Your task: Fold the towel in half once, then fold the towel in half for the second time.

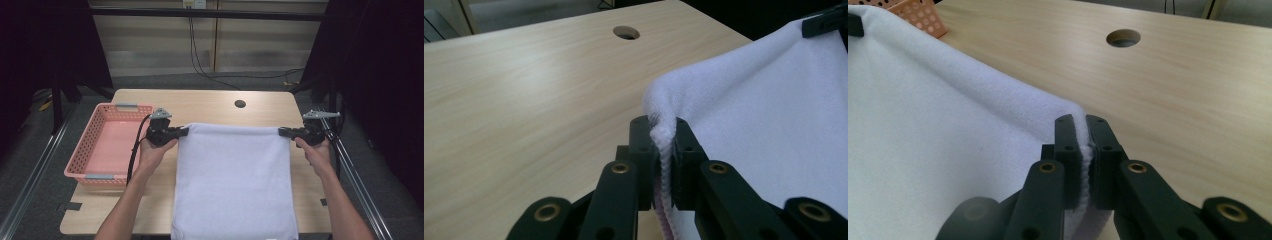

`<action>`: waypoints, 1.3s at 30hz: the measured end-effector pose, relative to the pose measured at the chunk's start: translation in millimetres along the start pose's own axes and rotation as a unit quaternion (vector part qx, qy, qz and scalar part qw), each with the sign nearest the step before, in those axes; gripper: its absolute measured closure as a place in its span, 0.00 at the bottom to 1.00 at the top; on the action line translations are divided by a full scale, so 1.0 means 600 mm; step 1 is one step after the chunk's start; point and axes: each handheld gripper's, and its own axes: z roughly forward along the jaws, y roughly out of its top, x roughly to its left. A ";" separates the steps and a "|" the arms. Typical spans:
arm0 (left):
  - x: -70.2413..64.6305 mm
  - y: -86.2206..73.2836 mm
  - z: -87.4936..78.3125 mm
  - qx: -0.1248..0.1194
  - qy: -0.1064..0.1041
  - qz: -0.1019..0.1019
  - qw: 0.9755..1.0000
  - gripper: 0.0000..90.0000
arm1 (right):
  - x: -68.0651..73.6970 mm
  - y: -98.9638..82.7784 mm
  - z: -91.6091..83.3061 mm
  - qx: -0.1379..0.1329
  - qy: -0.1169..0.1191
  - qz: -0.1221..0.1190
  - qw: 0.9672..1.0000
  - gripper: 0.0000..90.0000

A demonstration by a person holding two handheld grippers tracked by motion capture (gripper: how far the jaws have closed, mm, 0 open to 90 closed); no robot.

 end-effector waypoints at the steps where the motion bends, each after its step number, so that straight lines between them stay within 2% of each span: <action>1: 0.003 0.004 0.003 -0.004 0.002 -0.005 1.000 0.92 | -0.002 0.007 0.003 -0.001 -0.002 0.001 1.000 0.95; 3: 0.009 0.008 0.007 0.001 0.007 -0.004 1.000 0.92 | -0.006 0.017 0.008 -0.001 -0.006 0.004 1.000 0.95; 6: 0.015 0.011 0.011 0.000 0.002 -0.007 1.000 0.92 | -0.015 0.028 0.019 0.012 -0.016 0.008 1.000 0.95; 8: 0.021 0.021 0.015 0.002 -0.001 -0.008 1.000 0.92 | -0.019 0.036 0.022 0.011 -0.018 0.014 1.000 0.95; 11: 0.029 0.033 0.016 -0.008 -0.002 -0.015 1.000 0.92 | -0.023 0.051 0.021 0.005 -0.021 0.023 1.000 0.95; 13: 0.033 0.041 0.015 -0.012 -0.006 -0.019 1.000 0.92 | -0.025 0.061 0.019 0.000 -0.023 0.023 0.999 0.95; 16: 0.034 0.057 0.011 -0.020 -0.002 -0.012 1.000 0.92 | -0.026 0.079 0.014 -0.011 -0.019 0.021 1.000 0.95; 19: 0.030 0.057 0.003 -0.027 -0.003 -0.008 1.000 0.92 | -0.023 0.088 0.008 -0.015 -0.016 0.006 1.000 0.95; 22: 0.023 0.046 -0.007 -0.031 -0.009 -0.010 0.999 0.92 | -0.019 0.079 -0.002 -0.030 -0.002 0.007 1.000 0.95; 24: 0.013 0.040 -0.016 -0.033 -0.011 -0.001 0.999 0.92 | -0.011 0.070 -0.011 -0.028 0.002 -0.004 1.000 0.95; 27: -0.002 0.036 -0.033 -0.037 -0.012 0.009 0.999 0.92 | 0.004 0.059 -0.036 -0.037 0.015 -0.014 0.999 0.95; 31: -0.029 0.026 -0.060 -0.051 -0.025 0.023 0.998 0.92 | 0.024 0.045 -0.075 -0.049 0.037 -0.029 0.998 0.95; 34: -0.047 0.006 -0.074 -0.057 -0.035 0.027 0.997 0.92 | 0.038 0.030 -0.092 -0.051 0.046 -0.034 0.997 0.95; 36: -0.055 -0.009 -0.081 -0.051 -0.032 0.029 0.998 0.91 | 0.050 0.010 -0.102 -0.045 0.051 -0.044 0.997 0.95; 37: -0.060 -0.020 -0.085 -0.051 -0.041 0.029 0.997 0.91 | 0.054 0.002 -0.105 -0.044 0.058 -0.043 0.996 0.95; 39: -0.069 -0.041 -0.093 -0.047 -0.046 0.028 0.997 0.91 | 0.065 -0.020 -0.114 -0.044 0.065 -0.045 0.996 0.95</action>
